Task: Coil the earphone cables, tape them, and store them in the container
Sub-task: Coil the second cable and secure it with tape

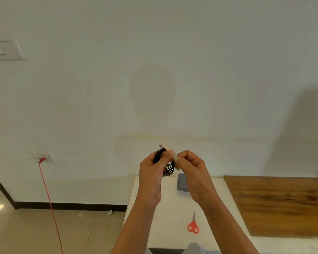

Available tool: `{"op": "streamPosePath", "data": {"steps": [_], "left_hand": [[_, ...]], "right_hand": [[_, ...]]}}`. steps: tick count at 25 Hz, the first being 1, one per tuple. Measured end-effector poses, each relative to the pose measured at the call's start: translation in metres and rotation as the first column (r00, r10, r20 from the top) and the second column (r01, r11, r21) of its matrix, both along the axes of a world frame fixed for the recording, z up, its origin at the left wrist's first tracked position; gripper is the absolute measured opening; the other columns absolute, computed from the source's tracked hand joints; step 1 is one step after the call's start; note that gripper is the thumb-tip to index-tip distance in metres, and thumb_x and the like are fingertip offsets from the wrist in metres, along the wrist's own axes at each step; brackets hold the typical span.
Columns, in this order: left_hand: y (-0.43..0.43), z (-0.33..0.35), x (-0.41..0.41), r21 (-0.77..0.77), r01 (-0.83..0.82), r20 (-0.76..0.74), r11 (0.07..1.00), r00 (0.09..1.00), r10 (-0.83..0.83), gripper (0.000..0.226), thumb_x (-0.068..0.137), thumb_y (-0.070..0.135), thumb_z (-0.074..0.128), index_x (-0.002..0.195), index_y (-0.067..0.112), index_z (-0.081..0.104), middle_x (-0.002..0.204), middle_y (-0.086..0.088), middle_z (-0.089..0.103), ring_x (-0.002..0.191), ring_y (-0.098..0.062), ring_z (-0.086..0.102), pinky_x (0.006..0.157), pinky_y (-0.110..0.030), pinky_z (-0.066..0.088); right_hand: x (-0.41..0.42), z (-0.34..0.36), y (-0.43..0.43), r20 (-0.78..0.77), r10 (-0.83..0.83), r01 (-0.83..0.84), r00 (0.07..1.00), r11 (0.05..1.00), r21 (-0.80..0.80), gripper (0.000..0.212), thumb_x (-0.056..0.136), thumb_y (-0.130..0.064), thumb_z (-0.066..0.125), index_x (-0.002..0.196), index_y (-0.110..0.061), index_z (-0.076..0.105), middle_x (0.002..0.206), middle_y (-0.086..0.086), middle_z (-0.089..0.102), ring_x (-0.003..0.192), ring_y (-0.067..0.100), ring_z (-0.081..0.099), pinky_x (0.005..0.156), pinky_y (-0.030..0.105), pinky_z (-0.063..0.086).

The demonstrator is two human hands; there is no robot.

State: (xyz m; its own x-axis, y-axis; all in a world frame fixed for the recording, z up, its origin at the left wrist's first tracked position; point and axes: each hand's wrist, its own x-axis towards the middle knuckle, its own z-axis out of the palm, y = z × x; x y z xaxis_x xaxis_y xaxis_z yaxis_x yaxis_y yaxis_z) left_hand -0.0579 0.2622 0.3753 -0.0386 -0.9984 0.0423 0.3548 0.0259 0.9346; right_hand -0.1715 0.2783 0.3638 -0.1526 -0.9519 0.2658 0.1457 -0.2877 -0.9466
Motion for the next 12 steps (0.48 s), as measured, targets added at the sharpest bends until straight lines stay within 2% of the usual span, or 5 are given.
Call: {"op": "streamPosePath", "data": {"steps": [5,8,12], "left_hand": [[0.004,0.006,0.004,0.016,-0.020,0.002,1.000,1.000,0.020,0.005,0.082,0.020,0.072,0.081,0.021,0.077,0.076,0.000,0.074,0.054,-0.004,0.058,0.061,-0.026,0.053],[0.006,0.012,0.008,0.047,-0.009,-0.024,0.999,1.000,0.010,0.007,0.084,0.020,0.070,0.087,0.016,0.076,0.074,0.000,0.074,0.046,-0.006,0.057,0.053,-0.024,0.053],[0.005,0.018,0.012,0.082,0.025,-0.045,0.996,0.999,-0.021,0.015,0.084,0.024,0.070,0.090,0.011,0.076,0.075,-0.001,0.074,0.043,-0.009,0.051,0.052,-0.025,0.053]], "right_hand": [[0.002,-0.001,0.005,-0.020,0.002,-0.002,1.000,1.000,-0.006,0.018,0.089,-0.019,0.062,0.087,-0.001,0.065,0.074,0.008,0.058,0.072,0.012,0.052,0.071,0.019,0.047],[0.002,0.002,0.007,-0.075,-0.012,0.010,0.997,0.999,-0.031,0.010,0.090,-0.009,0.059,0.088,-0.006,0.069,0.075,0.006,0.064,0.074,0.012,0.058,0.072,0.019,0.051],[0.005,0.002,0.012,-0.087,-0.005,-0.004,0.996,0.995,-0.097,0.024,0.090,0.002,0.054,0.097,-0.012,0.071,0.088,0.004,0.074,0.085,0.016,0.068,0.078,0.019,0.053]]}}
